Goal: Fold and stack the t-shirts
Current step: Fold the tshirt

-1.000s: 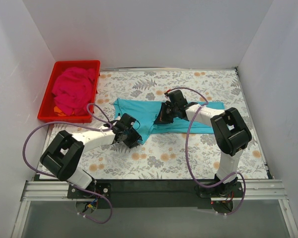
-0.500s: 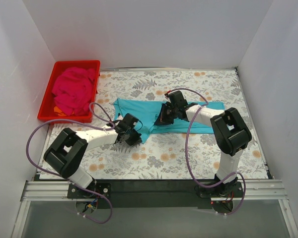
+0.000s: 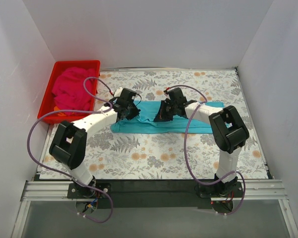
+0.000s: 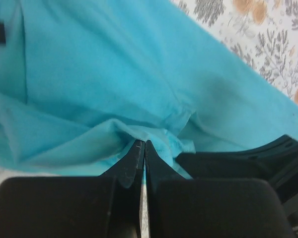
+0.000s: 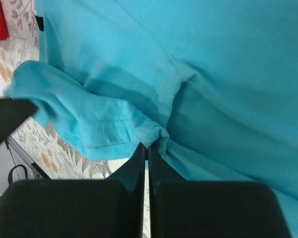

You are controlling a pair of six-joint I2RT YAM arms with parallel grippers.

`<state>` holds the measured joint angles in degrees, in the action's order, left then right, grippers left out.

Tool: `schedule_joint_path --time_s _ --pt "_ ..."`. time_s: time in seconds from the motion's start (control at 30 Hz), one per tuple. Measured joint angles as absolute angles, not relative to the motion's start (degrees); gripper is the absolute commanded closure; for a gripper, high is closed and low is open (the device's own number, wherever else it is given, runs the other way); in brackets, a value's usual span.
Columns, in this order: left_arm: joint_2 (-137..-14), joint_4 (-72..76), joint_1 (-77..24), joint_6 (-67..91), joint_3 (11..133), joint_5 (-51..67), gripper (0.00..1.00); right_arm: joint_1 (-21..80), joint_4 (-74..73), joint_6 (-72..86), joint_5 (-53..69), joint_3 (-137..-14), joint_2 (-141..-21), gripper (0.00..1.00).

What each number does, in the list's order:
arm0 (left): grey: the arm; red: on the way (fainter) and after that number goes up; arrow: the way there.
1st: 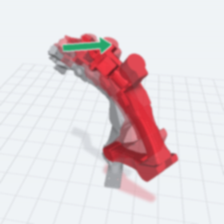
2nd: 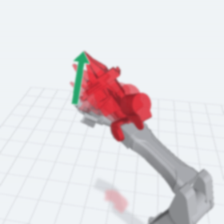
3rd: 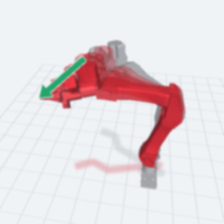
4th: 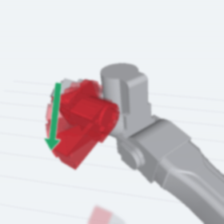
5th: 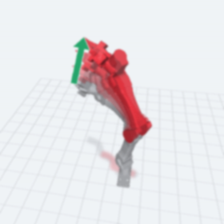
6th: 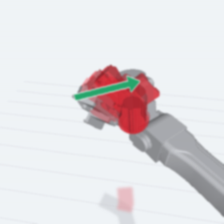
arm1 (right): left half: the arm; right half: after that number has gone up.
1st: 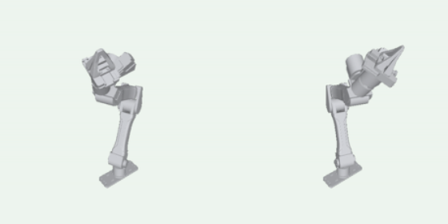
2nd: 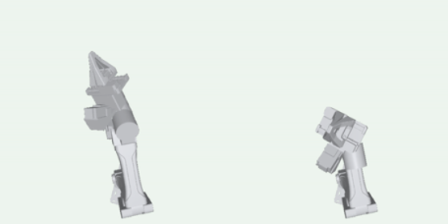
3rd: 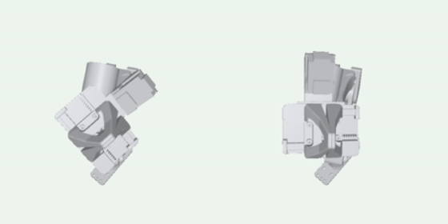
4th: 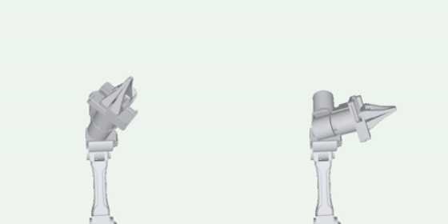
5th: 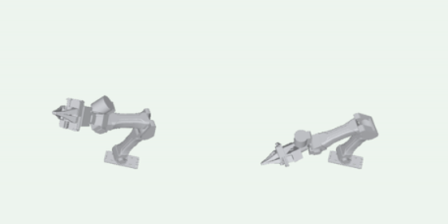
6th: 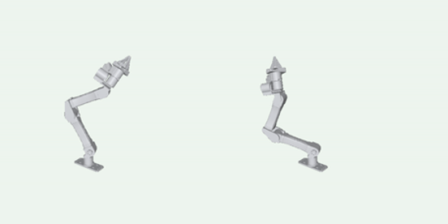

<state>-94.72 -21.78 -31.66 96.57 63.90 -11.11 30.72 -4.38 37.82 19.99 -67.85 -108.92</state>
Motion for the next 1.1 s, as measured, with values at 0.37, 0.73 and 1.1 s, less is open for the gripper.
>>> schedule_joint_path --time_s 0.37,0.73,1.1 --pt "-107.81 -20.16 -26.74 81.30 76.42 -7.14 1.00 28.51 -4.54 37.52 20.21 -72.36 -112.53 0.95" --pt "-109.47 -17.34 -26.52 77.58 77.87 -5.02 1.00 25.08 -4.64 37.76 20.53 -74.50 -114.30 0.89" --pt "-111.13 -14.24 -24.91 77.93 77.87 -2.48 1.00 23.59 -4.62 37.34 22.31 -77.36 -117.23 0.62"
